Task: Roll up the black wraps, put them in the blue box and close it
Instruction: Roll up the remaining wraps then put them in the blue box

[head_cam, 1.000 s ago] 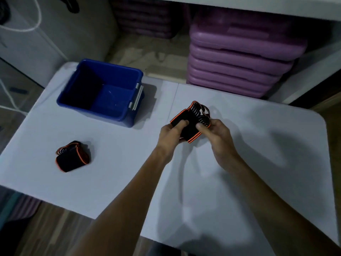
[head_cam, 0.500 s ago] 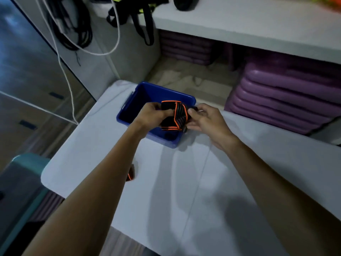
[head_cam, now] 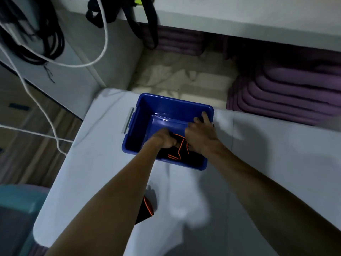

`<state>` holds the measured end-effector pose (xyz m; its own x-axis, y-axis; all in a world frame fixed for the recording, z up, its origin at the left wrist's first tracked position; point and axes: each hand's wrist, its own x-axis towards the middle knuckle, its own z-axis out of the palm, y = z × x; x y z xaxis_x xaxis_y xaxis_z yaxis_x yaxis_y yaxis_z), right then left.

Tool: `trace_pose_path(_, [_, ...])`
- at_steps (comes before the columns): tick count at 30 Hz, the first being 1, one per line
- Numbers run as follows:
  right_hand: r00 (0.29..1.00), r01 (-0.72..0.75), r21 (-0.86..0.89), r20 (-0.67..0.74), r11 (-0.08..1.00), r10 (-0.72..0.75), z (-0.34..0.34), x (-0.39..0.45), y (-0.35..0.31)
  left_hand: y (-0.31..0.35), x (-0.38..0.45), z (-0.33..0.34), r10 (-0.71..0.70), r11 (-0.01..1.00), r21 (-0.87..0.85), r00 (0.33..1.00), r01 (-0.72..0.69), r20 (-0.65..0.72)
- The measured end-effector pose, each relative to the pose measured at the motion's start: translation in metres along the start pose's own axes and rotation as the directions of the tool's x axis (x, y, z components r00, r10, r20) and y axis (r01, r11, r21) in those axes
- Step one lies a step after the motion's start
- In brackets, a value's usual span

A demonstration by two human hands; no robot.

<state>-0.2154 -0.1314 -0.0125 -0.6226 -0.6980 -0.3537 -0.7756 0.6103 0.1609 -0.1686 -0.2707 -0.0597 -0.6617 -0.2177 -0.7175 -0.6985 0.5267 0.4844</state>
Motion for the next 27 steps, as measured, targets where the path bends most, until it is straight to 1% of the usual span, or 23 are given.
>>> trace_pose_path(2, [0.999,-0.027,-0.066,0.022,0.997,0.028,0.002,0.003,-0.005,-0.002,0.005,0.004,0.008,0.999,0.051,0.999,-0.01,0.033])
trace_pose_path(3, [0.999,-0.04,-0.071,0.025,0.997,0.042,0.003,0.004,-0.006,-0.003,0.007,0.003,0.017,0.997,0.072,0.999,-0.02,0.042])
trace_pose_path(6, [0.996,-0.05,-0.045,0.066,0.998,0.053,-0.007,0.005,-0.007,-0.007,0.008,-0.005,0.012,0.996,0.083,0.997,-0.018,0.076])
trace_pose_path(8, [0.993,-0.061,-0.025,0.104,0.998,0.064,-0.016,0.003,-0.005,-0.008,0.001,-0.012,0.02,0.994,0.104,0.997,-0.028,0.073])
trace_pose_path(9, [0.991,-0.069,-0.004,0.113,0.998,0.069,-0.02,0.0,-0.005,-0.008,-0.004,-0.016,0.028,0.99,0.137,0.998,-0.035,0.052])
trace_pose_path(10, [0.993,-0.078,0.022,0.094,0.997,0.075,-0.025,-0.005,-0.006,-0.007,-0.013,-0.02,0.054,0.986,0.161,0.998,-0.051,-0.016])
trace_pose_path(11, [0.997,-0.078,0.056,0.031,0.995,0.077,-0.029,-0.011,-0.009,-0.008,-0.025,-0.023,0.092,0.987,0.143,0.988,-0.074,-0.123])
trace_pose_path(12, [0.995,-0.07,0.103,-0.066,0.992,0.077,-0.034,-0.017,-0.013,-0.009,-0.039,-0.026,0.145,0.989,0.079,0.957,-0.129,-0.251])
trace_pose_path(13, [0.984,-0.044,0.174,-0.164,0.984,0.073,-0.038,-0.025,-0.021,-0.012,-0.057,-0.027,0.211,0.973,-0.003,0.897,-0.23,-0.389])
trace_pose_path(14, [0.966,0.013,0.265,-0.254,0.964,0.057,-0.041,-0.033,-0.03,-0.018,-0.078,-0.028,0.264,0.934,-0.068,0.805,-0.352,-0.531])
trace_pose_path(15, [0.942,0.102,0.354,-0.335,0.93,0.024,-0.044,-0.042,-0.042,-0.026,-0.1,-0.026,0.275,0.886,-0.107,0.696,-0.452,-0.663])
trace_pose_path(16, [0.917,0.203,0.413,-0.399,0.888,-0.024,-0.045,-0.05,-0.055,-0.039,-0.118,-0.021,0.235,0.853,-0.13,0.594,-0.506,-0.769])
trace_pose_path(17, [0.894,0.299,0.435,-0.439,0.849,-0.09,-0.044,-0.057,-0.07,-0.054,-0.137,-0.013,0.151,0.844,-0.159,0.512,-0.512,-0.846])
trace_pose_path(18, [0.874,0.388,0.441,-0.455,0.809,-0.171,-0.041,-0.064,-0.086,-0.072,-0.151,-0.002,0.039,0.857,-0.205,0.456,-0.473,-0.889])
trace_pose_path(19, [0.859,0.464,0.462,-0.443,0.756,-0.257,-0.033,-0.068,-0.102,-0.091,-0.163,0.012,-0.08,0.877,-0.266,0.424,-0.4,-0.902])
trace_pose_path(20, [0.854,0.508,0.505,-0.401,0.698,-0.332,-0.024,-0.071,-0.117,-0.111,-0.173,0.028,-0.198,0.888,-0.344,0.421,-0.306,-0.885])
trace_pose_path(21, [0.859,0.511,0.559,-0.333,0.653,-0.388,-0.014,-0.071,-0.131,-0.129,-0.179,0.045,-0.321,0.873,-0.446,0.456,-0.197,-0.83])
trace_pose_path(22, [0.871,0.482,0.592,-0.244,0.645,-0.426,-0.003,-0.071,-0.143,-0.143,-0.184,0.061,-0.434,0.833,-0.546,0.51,-0.087,-0.743])
trace_pose_path(23, [0.879,0.447,0.588,-0.15,0.674,-0.452,0.007,-0.069,-0.152,-0.154,-0.188,0.076,-0.521,0.782,-0.623,0.568,0.018,-0.637])
trace_pose_path(25, [0.879,0.397,0.537,0.013,0.744,-0.477,0.023,-0.064,-0.164,-0.167,-0.192,0.1,-0.614,0.688,-0.703,0.66,0.179,-0.433])
trace_pose_path(27, [0.872,0.343,0.556,0.11,0.757,-0.476,0.034,-0.062,-0.17,-0.173,-0.192,0.115,-0.648,0.609,-0.751,0.706,0.255,-0.285])
